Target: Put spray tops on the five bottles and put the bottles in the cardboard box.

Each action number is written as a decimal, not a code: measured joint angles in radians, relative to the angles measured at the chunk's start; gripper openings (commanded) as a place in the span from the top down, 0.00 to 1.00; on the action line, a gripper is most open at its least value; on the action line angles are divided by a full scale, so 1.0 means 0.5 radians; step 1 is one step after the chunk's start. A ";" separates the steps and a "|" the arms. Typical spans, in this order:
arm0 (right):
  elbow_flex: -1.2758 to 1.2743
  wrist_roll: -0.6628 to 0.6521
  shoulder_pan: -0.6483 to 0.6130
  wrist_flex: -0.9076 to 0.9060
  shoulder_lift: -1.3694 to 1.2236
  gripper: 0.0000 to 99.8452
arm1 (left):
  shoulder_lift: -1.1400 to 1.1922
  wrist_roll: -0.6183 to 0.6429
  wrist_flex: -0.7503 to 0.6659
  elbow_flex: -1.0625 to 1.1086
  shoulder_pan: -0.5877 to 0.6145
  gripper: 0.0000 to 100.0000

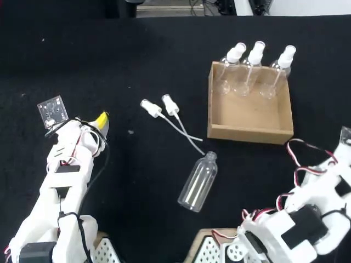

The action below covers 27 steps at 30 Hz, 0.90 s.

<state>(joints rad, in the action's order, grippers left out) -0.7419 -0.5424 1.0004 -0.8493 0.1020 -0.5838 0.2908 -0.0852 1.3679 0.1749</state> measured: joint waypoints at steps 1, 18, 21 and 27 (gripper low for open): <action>0.046 0.003 -0.031 -0.077 0.000 0.76 | 0.000 0.000 0.000 0.000 0.000 0.75; 0.776 -0.878 0.003 -0.979 0.000 0.76 | 0.000 0.000 0.000 0.000 0.000 0.75; 0.776 -1.396 0.138 -0.939 -0.003 0.76 | 0.000 0.000 0.000 0.000 0.000 0.75; 0.647 -2.427 0.374 -0.672 -0.003 0.76 | 0.000 0.000 0.000 0.000 0.000 0.75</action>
<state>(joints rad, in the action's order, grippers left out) -0.4181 -1.7561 1.1876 -1.1853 0.1005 -0.5838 0.2908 -0.0852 1.3679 0.1749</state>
